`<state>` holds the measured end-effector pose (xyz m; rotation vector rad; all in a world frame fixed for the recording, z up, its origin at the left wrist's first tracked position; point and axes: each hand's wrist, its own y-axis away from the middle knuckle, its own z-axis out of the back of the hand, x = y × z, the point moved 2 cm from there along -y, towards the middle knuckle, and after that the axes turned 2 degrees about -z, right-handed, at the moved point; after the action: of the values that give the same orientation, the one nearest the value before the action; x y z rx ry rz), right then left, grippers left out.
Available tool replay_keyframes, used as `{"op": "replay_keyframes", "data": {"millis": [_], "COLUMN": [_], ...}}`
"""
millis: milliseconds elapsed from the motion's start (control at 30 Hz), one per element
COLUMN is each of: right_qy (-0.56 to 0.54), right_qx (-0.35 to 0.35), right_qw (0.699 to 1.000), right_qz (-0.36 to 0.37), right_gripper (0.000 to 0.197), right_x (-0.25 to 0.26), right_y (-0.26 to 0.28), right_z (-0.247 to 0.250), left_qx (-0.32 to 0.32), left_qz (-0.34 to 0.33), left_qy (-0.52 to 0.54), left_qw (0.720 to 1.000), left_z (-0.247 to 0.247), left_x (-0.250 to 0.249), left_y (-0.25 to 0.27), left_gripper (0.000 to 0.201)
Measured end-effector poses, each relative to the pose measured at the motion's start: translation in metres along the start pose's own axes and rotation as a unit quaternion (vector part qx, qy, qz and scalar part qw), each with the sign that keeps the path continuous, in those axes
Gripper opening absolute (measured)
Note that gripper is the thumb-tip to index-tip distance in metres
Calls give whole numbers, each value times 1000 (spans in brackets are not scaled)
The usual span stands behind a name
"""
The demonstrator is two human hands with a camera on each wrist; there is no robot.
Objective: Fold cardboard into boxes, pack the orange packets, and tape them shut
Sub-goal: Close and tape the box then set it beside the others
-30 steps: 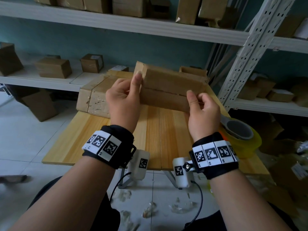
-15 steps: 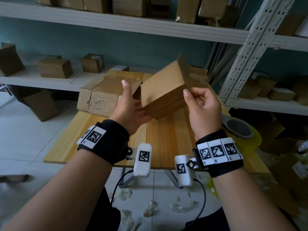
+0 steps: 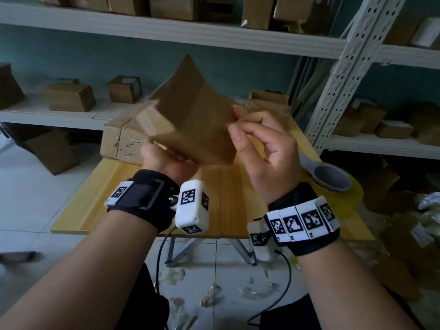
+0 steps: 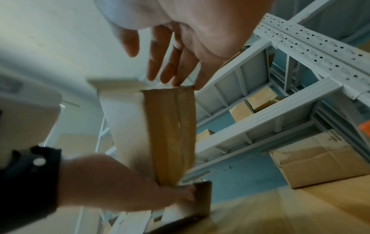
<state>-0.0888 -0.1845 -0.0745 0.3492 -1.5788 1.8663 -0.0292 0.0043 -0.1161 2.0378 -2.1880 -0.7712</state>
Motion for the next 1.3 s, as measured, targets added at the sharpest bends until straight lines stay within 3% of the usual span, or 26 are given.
{"op": "replay_keyframes", "data": {"millis": [100,200,300,433,533,633,733,800,967,1033,1167,1300], "right_qy": [-27,-101,-164,-313,-302,-225,-141,-111,-49,-36,-5,-36], "right_qx": [0,-32,-66,-167,-183,-149,-94,-70,-30,-24,6,-7], "right_qw": [996,987,967,879,874,905,935,941,949,945,939,923], "right_qz": [-79,-122,-185,-317,-333,-328,-312,-311,-311,-325,-345,-383], "right_gripper": [36,35,30,30,30,25,43,54,65,58,22,30], "right_x": [-10,-13,-19,-29,-28,-23,-23,-23,-14,-17,-21,-24], "right_y": [3,3,-2,-8,-11,-15,-12,-7,-4,-4,-3,0], "right_z": [-1,1,4,11,16,15,11,8,7,7,9,8], "left_qx": [57,102,100,211,221,252,265,267,246,235,212,181], "left_qz": [-146,-285,-316,-358,-413,-404,-375,-341,-287,-275,-241,-218], "left_qy": [-54,-243,-305,-339,-424,-416,-472,-481,-485,-503,-539,-549], "left_qw": [986,921,893,844,775,775,753,762,789,785,779,787], "left_z": [-6,-11,-10,-18,-19,-18,-19,-19,-16,-15,-13,-11], "left_x": [-9,-8,-6,-3,4,7,6,5,11,11,10,8], "left_y": [2,15,17,31,36,40,36,33,31,27,22,23], "left_gripper": [46,32,34,31,20,47,79,90,95,97,101,101]}}
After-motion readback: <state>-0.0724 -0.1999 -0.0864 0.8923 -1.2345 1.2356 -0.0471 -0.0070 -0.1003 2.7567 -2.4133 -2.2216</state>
